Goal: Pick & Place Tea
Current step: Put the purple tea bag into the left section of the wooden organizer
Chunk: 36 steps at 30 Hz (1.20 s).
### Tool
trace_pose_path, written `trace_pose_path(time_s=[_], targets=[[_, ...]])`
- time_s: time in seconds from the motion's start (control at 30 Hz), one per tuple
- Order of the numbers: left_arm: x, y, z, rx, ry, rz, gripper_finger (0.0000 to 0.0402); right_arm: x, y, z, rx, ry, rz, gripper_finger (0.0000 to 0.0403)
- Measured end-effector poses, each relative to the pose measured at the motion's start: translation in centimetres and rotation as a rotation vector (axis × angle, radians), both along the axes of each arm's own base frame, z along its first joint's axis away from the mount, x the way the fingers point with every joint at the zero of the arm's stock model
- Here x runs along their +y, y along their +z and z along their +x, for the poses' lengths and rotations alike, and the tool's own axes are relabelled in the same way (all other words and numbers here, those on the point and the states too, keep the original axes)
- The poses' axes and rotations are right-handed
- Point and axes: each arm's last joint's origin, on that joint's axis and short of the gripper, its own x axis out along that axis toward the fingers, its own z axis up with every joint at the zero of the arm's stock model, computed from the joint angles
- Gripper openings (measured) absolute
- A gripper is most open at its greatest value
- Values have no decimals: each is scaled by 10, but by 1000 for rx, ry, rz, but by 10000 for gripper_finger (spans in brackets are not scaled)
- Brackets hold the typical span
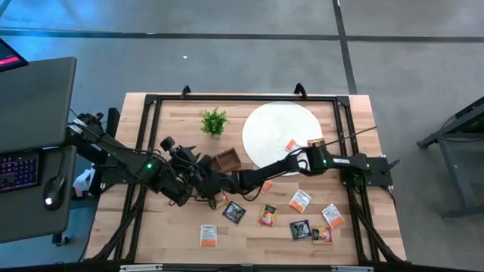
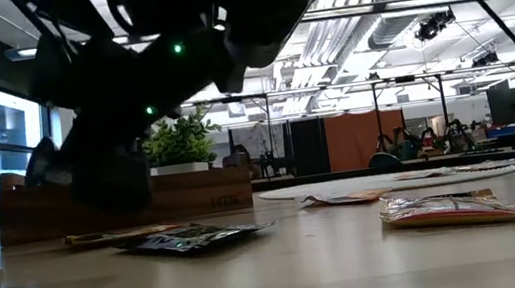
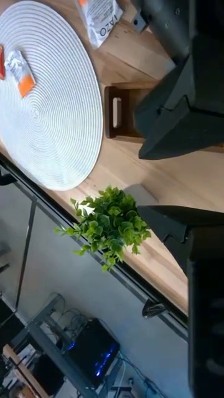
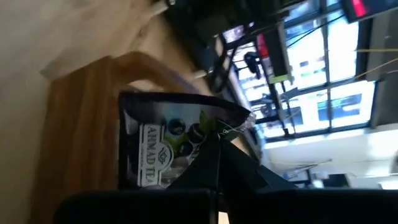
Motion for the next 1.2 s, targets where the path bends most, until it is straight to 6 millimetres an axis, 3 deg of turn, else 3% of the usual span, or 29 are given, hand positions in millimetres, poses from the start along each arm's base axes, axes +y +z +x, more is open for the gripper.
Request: trace_pose_path(time_s=[0.27, 0.57, 0.73, 1.0, 1.2], targets=[[0, 0, 0, 0, 0, 0, 127, -17, -3, 2, 16, 20, 70, 31], [0, 0, 0, 4, -2, 0, 127, -10, -1, 1, -22, -31, 69, 100], [0, 0, 0, 3, -2, -2, 127, 1, 8, -4, -53, -125, 108, 117], [-1, -1, 0, 20, -8, -34, 127, 26, 59, -26, 12, -213, 30, 119], [-1, -1, 0, 17, -6, -48, 127, 38, 119, -75, 140, -412, -107, 119]])
